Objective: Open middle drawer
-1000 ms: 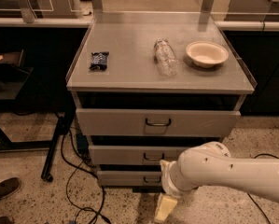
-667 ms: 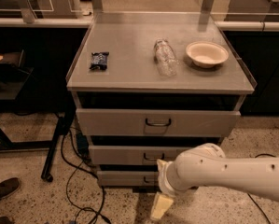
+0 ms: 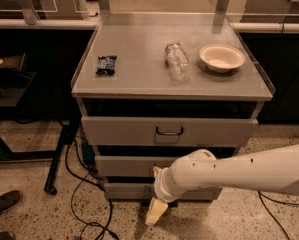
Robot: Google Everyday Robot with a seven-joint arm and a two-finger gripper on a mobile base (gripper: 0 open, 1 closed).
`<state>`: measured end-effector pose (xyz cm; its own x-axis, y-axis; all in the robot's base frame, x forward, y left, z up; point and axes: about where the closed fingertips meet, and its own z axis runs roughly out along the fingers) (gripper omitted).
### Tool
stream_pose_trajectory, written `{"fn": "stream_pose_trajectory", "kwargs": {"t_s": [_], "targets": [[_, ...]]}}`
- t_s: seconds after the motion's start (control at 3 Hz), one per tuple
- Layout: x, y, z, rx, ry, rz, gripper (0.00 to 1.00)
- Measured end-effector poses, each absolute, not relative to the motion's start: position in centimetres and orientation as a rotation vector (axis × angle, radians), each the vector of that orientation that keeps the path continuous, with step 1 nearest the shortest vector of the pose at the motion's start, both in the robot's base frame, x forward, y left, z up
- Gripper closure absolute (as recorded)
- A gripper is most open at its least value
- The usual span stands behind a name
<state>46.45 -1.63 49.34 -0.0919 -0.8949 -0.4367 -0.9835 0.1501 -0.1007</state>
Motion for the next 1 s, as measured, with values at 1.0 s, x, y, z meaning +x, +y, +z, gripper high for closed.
{"fn": "stream_pose_trajectory", "kwargs": {"t_s": [1.0], "targets": [[47.7, -1.7, 45.9, -1.788, 2.081, 0.291, 0.00]]}}
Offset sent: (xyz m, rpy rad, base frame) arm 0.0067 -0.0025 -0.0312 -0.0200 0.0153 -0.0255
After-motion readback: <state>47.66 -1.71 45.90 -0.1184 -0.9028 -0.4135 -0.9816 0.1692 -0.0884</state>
